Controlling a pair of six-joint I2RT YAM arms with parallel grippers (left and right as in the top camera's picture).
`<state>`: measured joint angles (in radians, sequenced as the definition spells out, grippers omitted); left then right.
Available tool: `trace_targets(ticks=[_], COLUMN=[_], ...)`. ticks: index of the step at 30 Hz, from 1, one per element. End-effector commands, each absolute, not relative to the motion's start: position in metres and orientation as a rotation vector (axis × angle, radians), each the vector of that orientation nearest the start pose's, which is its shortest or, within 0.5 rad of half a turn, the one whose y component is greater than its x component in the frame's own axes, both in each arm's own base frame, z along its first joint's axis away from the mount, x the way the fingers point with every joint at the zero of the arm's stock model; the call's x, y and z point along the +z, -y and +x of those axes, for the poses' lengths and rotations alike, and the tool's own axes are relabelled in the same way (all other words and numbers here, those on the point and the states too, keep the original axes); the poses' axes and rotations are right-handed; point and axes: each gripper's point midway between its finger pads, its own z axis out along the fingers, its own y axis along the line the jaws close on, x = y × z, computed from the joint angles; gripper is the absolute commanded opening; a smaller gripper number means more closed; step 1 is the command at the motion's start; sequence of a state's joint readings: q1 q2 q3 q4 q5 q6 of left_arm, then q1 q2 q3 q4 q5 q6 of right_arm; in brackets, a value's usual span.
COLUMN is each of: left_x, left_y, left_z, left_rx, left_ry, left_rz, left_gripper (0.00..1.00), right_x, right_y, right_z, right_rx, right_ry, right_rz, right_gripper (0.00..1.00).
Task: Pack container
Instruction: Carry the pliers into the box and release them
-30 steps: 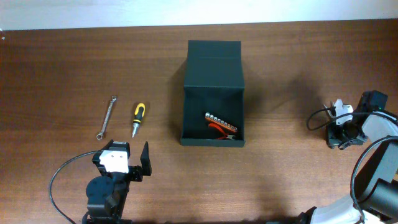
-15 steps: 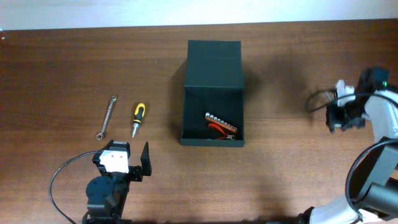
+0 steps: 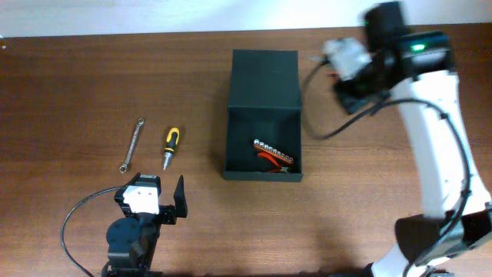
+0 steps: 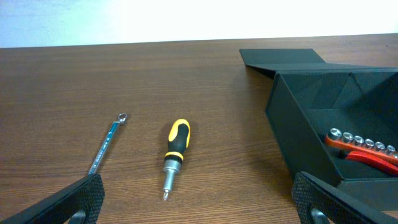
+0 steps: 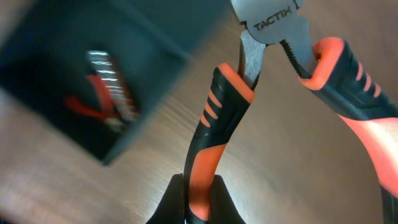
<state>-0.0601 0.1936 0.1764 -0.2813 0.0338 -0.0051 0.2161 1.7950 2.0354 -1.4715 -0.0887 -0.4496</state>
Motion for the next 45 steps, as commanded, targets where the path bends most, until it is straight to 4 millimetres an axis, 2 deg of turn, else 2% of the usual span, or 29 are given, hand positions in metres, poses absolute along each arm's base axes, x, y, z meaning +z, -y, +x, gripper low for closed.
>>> trace_targets(ticks=[1,3,5,7,9,10,12,17,22,29,32,45], left_x=[0.159,0.159,0.159,0.159,0.159,0.159,0.159,0.160,0.160,0.160,0.160,0.160], left_y=[0.020,0.020,0.020,0.020,0.020,0.020,0.020,0.020,0.020,0.020,0.020,0.020], left_z=[0.241,0.241,0.241,0.241,0.241,0.241,0.241,0.242,0.242,0.242,0.242,0.242], left_rx=[-0.081,-0.082,-0.082,-0.082,-0.082,-0.082,-0.082,-0.082,-0.083,-0.083,-0.083,-0.083], left_ry=[-1.842,-1.842,-1.842,-1.841,-1.841,-1.841,-1.841,-1.838,-1.838,-1.838,-1.838,-1.838], left_rz=[0.066,0.066,0.066,0.065,0.066,0.065,0.066,0.065,0.066,0.066,0.066,0.066], left_gripper=[0.99,0.99,0.99,0.99,0.99,0.99,0.99,0.99,0.99,0.99,0.99,0.99], right_x=[0.267,0.261,0.254,0.245,0.225,0.219,0.194,0.145,0.115,0.103,0.098,0.098], right_y=[-0.160,-0.189,-0.209,-0.223,-0.233,-0.233,-0.231,-0.225,-0.214,-0.191,-0.185,-0.193], right_z=[0.342,0.324,0.313,0.305,0.301,0.301,0.301,0.310,0.319,0.337,0.338,0.340], right_rx=[0.077,0.087,0.091,0.093,0.102,0.107,0.123,0.150,0.160,0.236,0.239,0.290], right_ry=[-2.427,-2.338,-2.256,-2.188,-2.174,-2.187,-2.253,-2.364,-2.431,-2.504,-2.525,-2.498], right_rz=[-1.368,-1.571,-1.724,-1.851,-1.954,-1.964,-2.004,-2.035,-2.002,-1.858,-1.845,-1.826], right_gripper=[0.04,0.04,0.04,0.04,0.04,0.04,0.04,0.04,0.04,0.04,0.04,0.04])
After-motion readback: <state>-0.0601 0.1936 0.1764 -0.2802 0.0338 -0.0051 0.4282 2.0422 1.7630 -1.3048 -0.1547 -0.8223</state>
